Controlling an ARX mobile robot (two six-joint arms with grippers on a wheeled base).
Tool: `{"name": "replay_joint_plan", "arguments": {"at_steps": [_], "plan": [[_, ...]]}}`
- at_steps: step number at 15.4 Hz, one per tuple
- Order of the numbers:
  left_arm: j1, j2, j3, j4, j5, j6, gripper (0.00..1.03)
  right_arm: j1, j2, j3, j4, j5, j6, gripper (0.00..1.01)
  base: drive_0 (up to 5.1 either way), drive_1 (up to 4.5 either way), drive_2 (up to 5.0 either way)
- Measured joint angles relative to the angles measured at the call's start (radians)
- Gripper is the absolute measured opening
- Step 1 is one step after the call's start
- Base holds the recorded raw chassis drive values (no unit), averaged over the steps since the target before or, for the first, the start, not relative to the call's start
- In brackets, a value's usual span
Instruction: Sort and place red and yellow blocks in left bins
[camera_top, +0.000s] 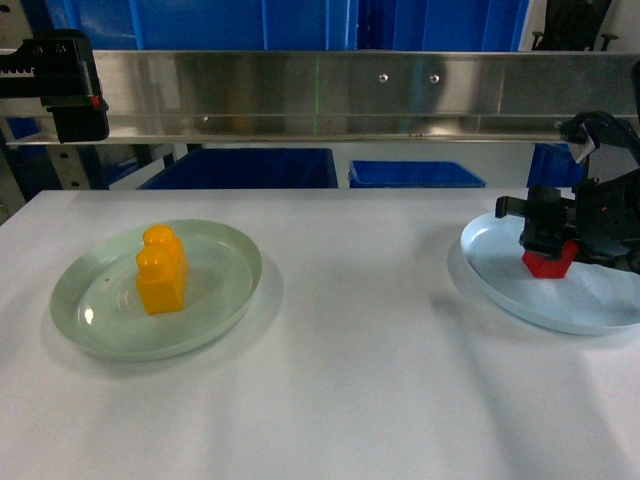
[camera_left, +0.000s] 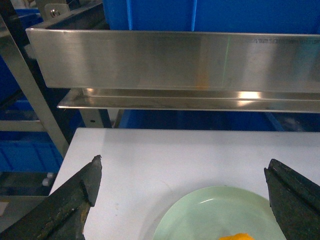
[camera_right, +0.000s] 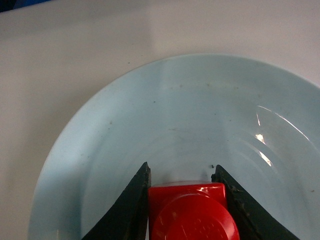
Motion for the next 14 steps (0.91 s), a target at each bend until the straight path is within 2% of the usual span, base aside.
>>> {"name": "replay_joint_plan", "arguments": {"at_steps": [1, 4, 6, 8, 9, 10, 11, 14], "plan": [[0.0, 0.0, 0.0, 0.0, 0.0, 0.0, 0.98, 0.0, 0.0, -0.001, 0.005, 0.0, -0.006, 0.31, 0.0, 0.0, 0.0], [0.0, 0.0, 0.0, 0.0, 0.0, 0.0, 0.98, 0.002, -0.012, -0.029, 0.051, 0.001, -0.014, 0.29, 0.0, 0.0, 0.0], [0.0, 0.0, 0.0, 0.0, 0.0, 0.0, 0.98, 0.016, -0.092, -0.115, 0.181, -0.005, -0.056, 0.29, 0.0, 0.0, 0.0], [0.0, 0.0, 0.0, 0.0, 0.0, 0.0, 0.98, 0.04, -0.298, -0.204, 0.26, -0.065, -0.114, 0.29, 0.0, 0.0, 0.0], [0.0, 0.0, 0.0, 0.0, 0.0, 0.0, 0.98, 0.026, -0.533, -0.296, 0.256, -0.124, -0.147, 0.29, 0.0, 0.0, 0.0], [0.001, 0.0, 0.0, 0.0, 0.0, 0.0, 0.98, -0.065, -0.784, -0.42, 0.218, -0.132, -0.154, 0.29, 0.0, 0.0, 0.0], [-0.003, 0.0, 0.0, -0.001, 0.0, 0.0, 0.98, -0.079, -0.943, -0.413, 0.204, -0.167, -0.145, 0.29, 0.0, 0.0, 0.0], [0.001, 0.0, 0.0, -0.001, 0.0, 0.0, 0.98, -0.08, -0.954, -0.41, 0.183, -0.173, -0.138, 0.29, 0.0, 0.0, 0.0]]}}
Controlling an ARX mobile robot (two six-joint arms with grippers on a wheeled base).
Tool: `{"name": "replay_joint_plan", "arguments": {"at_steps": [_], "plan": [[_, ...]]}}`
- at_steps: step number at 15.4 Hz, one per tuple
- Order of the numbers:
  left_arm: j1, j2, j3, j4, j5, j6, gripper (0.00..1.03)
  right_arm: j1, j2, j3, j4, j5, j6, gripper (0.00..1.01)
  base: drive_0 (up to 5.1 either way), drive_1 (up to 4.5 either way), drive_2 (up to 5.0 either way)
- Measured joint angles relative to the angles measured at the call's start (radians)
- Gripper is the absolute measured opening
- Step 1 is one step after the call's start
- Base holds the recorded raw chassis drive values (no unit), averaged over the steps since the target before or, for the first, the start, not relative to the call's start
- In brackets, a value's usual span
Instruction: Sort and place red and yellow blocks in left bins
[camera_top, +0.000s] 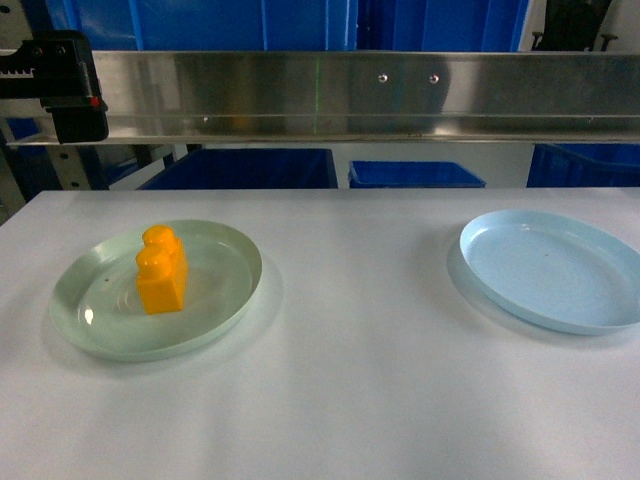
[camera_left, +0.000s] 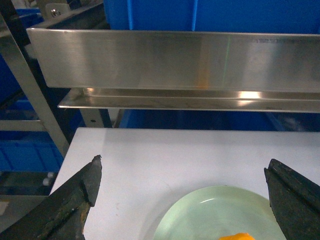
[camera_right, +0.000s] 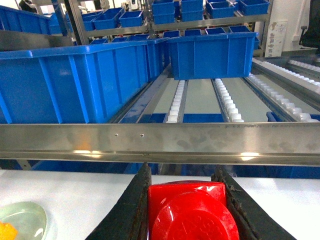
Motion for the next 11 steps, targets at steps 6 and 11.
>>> {"name": "replay_joint_plan", "arguments": {"at_steps": [6, 11], "plan": [[-0.001, 0.0, 0.0, 0.001, 0.0, 0.0, 0.98, -0.008, 0.002, 0.0, 0.0, -0.009, 0.001, 0.29, 0.0, 0.0, 0.0], [-0.001, 0.0, 0.0, 0.002, 0.0, 0.0, 0.98, -0.014, 0.001, -0.002, 0.017, -0.008, 0.001, 0.29, 0.0, 0.0, 0.0]]}}
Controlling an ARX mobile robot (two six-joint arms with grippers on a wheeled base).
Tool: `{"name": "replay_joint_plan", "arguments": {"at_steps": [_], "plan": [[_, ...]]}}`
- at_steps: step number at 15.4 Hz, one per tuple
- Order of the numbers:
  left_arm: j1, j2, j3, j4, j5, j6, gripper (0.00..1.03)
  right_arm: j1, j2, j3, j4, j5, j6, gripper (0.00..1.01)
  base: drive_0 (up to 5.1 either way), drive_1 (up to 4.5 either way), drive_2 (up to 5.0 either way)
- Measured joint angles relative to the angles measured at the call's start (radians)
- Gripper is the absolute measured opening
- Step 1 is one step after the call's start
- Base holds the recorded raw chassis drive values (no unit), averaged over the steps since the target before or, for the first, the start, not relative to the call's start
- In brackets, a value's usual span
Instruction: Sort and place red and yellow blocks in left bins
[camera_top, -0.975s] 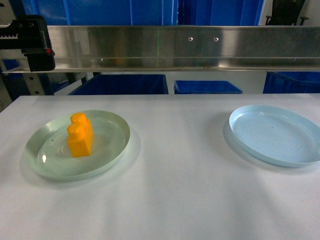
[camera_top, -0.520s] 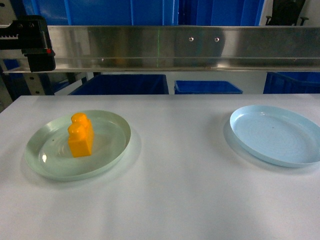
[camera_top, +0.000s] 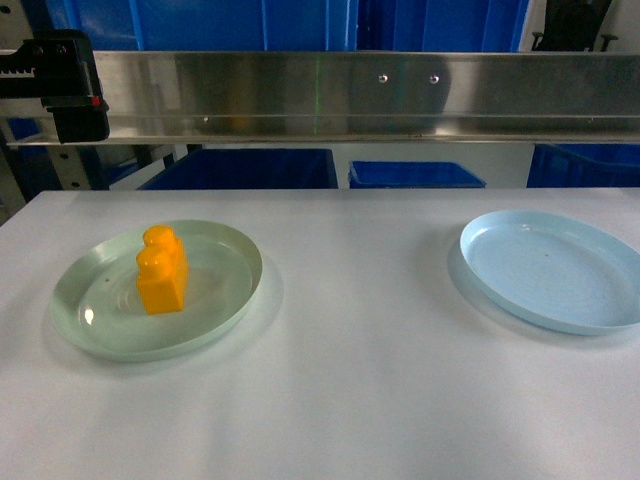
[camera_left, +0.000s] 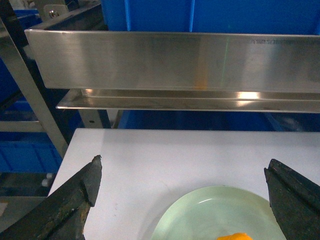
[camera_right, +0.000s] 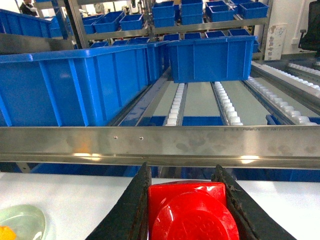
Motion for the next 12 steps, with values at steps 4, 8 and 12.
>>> {"name": "replay_joint_plan", "arguments": {"at_steps": [4, 8, 12], "plan": [[-0.001, 0.007, 0.021, -0.06, -0.01, -0.01, 0.98, -0.001, 0.0, 0.0, 0.0, 0.0, 0.0, 0.29, 0.0, 0.0, 0.0], [-0.081, 0.16, 0.334, -0.375, -0.049, -0.183, 0.98, -0.001, 0.0, 0.0, 0.0, 0.0, 0.0, 0.29, 0.0, 0.0, 0.0], [-0.146, 0.251, 0.449, -0.662, -0.055, -0.351, 0.98, -0.001, 0.0, 0.0, 0.001, 0.0, 0.0, 0.29, 0.0, 0.0, 0.0]]}}
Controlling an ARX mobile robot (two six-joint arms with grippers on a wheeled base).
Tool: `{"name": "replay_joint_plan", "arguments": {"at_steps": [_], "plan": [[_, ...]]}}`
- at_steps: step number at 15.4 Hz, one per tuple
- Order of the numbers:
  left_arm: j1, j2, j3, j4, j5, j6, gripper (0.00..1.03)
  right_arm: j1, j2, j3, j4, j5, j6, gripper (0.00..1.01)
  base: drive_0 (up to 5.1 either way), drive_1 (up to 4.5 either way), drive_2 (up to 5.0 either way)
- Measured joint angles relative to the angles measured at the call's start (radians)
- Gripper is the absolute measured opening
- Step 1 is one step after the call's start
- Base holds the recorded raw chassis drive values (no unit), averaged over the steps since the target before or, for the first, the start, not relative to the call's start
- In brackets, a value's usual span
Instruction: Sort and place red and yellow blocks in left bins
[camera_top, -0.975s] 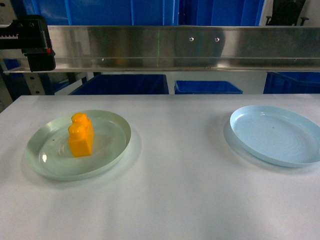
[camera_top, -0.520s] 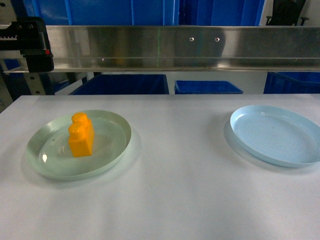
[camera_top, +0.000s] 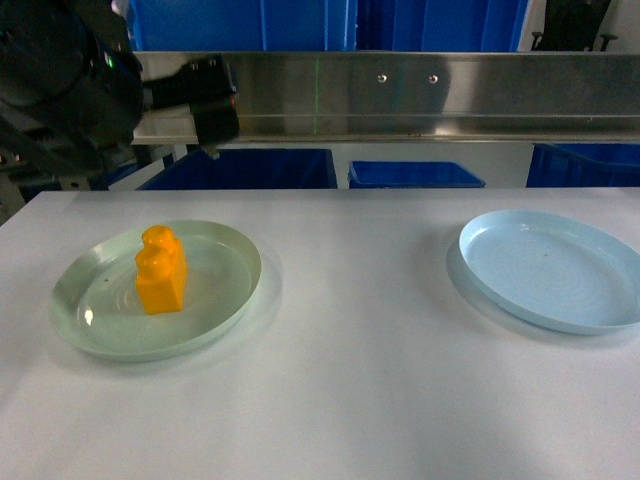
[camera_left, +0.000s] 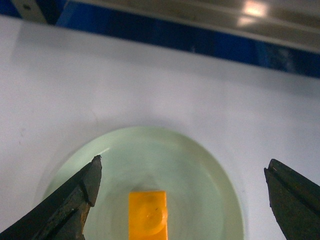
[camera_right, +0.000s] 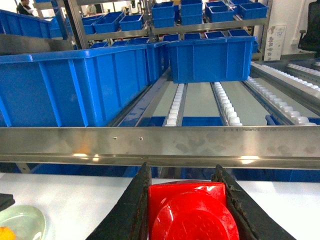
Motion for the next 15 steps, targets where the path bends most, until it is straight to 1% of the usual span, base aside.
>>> {"name": "replay_joint_plan", "arguments": {"at_steps": [1, 2, 3, 4, 6, 9, 15], "plan": [[-0.003, 0.021, -0.003, -0.023, -0.011, -0.02, 0.98, 0.0, 0.0, 0.0, 0.0, 0.0, 0.0, 0.29, 0.0, 0.0, 0.0], [-0.004, 0.034, -0.003, -0.051, -0.001, -0.048, 0.98, 0.0, 0.0, 0.0, -0.001, 0.0, 0.0, 0.29, 0.0, 0.0, 0.0], [-0.004, 0.045, -0.005, -0.059, -0.002, -0.066, 0.98, 0.0, 0.0, 0.0, 0.0, 0.0, 0.0, 0.29, 0.0, 0.0, 0.0], [-0.005, 0.051, -0.005, -0.059, -0.01, -0.072, 0.98, 0.0, 0.0, 0.0, 0.0, 0.0, 0.0, 0.29, 0.0, 0.0, 0.0], [-0.016, 0.069, -0.005, -0.035, -0.032, -0.067, 0.98, 0.0, 0.0, 0.0, -0.001, 0.0, 0.0, 0.29, 0.0, 0.0, 0.0], [-0.023, 0.099, -0.005, -0.015, -0.044, -0.055, 0.98, 0.0, 0.0, 0.0, -0.001, 0.0, 0.0, 0.29, 0.0, 0.0, 0.0], [-0.014, 0.117, -0.072, 0.004, -0.047, -0.006, 0.98, 0.0, 0.0, 0.0, 0.0, 0.0, 0.0, 0.29, 0.0, 0.0, 0.0]]}}
